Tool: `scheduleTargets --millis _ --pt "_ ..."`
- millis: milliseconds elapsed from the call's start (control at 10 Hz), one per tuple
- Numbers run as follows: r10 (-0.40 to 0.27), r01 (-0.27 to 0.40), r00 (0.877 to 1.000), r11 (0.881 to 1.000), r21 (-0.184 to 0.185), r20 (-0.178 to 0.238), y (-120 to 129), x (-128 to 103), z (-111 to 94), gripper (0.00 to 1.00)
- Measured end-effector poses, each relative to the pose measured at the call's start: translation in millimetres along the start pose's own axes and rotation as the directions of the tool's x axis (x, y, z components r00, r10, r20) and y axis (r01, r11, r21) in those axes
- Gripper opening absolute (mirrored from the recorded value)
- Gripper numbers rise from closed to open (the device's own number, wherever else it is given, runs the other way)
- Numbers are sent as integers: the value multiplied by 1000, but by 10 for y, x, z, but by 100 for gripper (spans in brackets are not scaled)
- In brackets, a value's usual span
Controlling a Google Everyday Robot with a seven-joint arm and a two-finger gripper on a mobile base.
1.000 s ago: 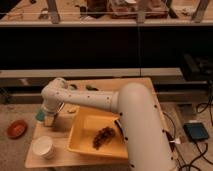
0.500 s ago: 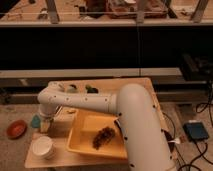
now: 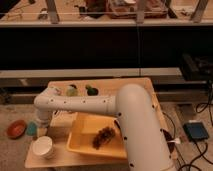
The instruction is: Wipe table surface with sponge
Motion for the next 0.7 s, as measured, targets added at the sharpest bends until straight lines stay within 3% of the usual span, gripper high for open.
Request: scheduleTargets --millis 400,700 --pt "43 -45 998 999 -30 -41 261 185 48 23" --pt "119 -120 992 993 -18 -40 422 515 -56 23"
